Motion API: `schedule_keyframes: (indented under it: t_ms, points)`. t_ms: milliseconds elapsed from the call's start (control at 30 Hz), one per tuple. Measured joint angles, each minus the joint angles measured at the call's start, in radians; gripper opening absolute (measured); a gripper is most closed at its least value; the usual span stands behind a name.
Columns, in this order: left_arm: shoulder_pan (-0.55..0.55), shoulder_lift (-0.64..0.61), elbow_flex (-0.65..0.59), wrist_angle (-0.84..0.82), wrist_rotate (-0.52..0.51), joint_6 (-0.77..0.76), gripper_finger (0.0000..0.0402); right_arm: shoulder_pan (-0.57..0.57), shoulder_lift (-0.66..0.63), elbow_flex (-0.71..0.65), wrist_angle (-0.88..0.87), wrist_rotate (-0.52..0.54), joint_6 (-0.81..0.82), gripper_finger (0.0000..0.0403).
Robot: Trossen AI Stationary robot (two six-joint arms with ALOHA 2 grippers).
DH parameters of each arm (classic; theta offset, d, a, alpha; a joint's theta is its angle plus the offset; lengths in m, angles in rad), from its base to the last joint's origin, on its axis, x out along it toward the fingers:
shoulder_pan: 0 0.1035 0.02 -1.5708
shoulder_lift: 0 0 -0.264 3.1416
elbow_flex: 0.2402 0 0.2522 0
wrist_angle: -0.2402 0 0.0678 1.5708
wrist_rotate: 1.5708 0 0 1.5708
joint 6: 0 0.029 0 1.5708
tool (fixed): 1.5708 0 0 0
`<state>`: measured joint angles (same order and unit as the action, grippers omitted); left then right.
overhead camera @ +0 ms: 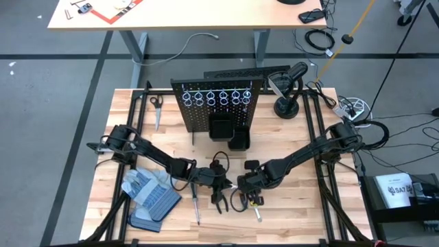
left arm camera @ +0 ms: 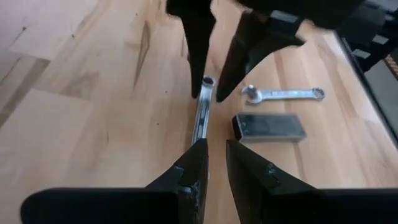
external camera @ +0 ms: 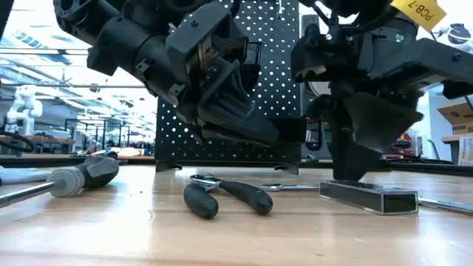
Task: Hang tools onto peg board
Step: Hang the right silver wrench on the black pegboard
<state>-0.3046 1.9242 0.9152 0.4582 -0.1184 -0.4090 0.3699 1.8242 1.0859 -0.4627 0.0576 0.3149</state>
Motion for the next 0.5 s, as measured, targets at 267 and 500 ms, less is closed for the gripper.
schedule_keyframes:
  t_ms: [267, 500]
  points:
    - [-0.001, 0.031, 0.000, 0.002, 0.003, -0.004, 0.0066, -0.001, 0.003, 0.000, -0.004, -0.005, 0.018, 0.0171]
    - [-0.002, 0.031, 0.000, 0.006, 0.003, -0.005, 0.0066, -0.003, 0.057, 0.007, -0.034, -0.017, 0.018, 0.0143]
